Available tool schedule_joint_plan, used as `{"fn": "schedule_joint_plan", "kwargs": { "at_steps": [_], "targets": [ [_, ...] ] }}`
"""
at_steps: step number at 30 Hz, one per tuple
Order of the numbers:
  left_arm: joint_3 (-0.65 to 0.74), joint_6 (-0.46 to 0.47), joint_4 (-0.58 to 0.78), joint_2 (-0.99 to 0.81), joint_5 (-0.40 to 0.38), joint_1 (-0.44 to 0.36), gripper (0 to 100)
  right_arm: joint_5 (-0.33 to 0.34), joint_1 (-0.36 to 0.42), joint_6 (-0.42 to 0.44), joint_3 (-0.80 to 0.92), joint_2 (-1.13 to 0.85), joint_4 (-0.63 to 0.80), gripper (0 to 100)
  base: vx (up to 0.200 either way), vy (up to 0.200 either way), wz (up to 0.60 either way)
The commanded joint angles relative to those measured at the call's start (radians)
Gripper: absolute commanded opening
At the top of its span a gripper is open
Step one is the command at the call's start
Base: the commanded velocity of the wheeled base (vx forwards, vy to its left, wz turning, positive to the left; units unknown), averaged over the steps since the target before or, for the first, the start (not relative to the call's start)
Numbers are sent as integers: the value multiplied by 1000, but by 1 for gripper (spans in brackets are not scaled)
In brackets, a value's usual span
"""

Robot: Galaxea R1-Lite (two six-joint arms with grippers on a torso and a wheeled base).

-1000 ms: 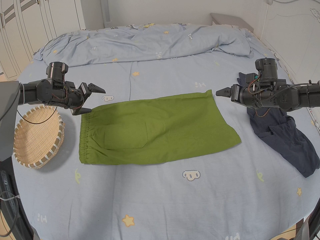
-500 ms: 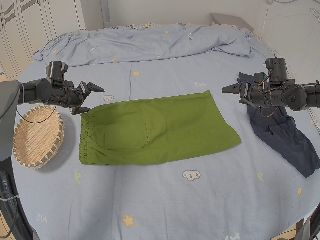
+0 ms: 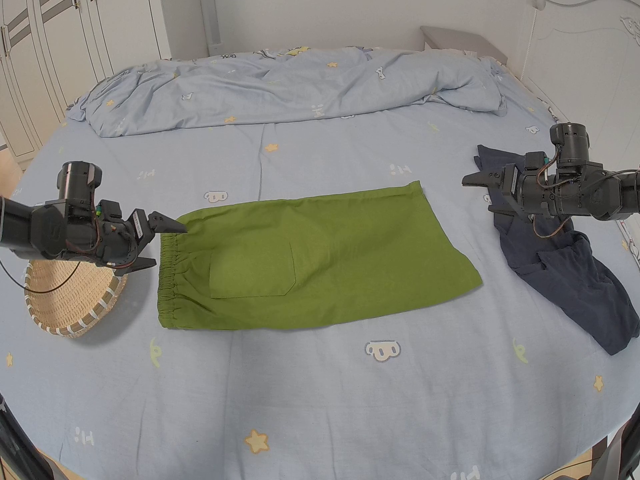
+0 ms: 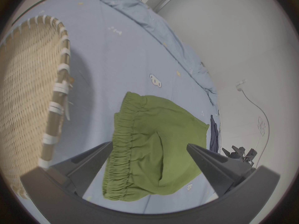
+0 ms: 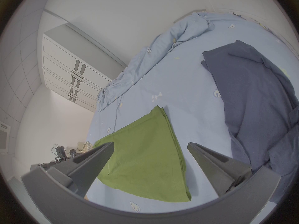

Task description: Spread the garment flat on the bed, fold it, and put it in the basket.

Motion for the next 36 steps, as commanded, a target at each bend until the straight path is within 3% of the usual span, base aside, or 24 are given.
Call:
{"fn": "schedule_joint_plan", "kwargs": {
  "at_steps": [1,7,15,36],
  "targets": [
    [134,43,-67,-90,-6,44,100,27,-16,5,1,19,5,100,0,0,0],
    [142,116,-82,30,-7,38,100,27,1,4,16,24,5,100,0,0,0],
    [90,106,-107,100,-7,-6,100,27,4,4,21,24,3,100,0,0,0],
    [-15,67,-108,186,-38,-25,100,27,2,0,23,38,2,100,0,0,0]
  ]
}}
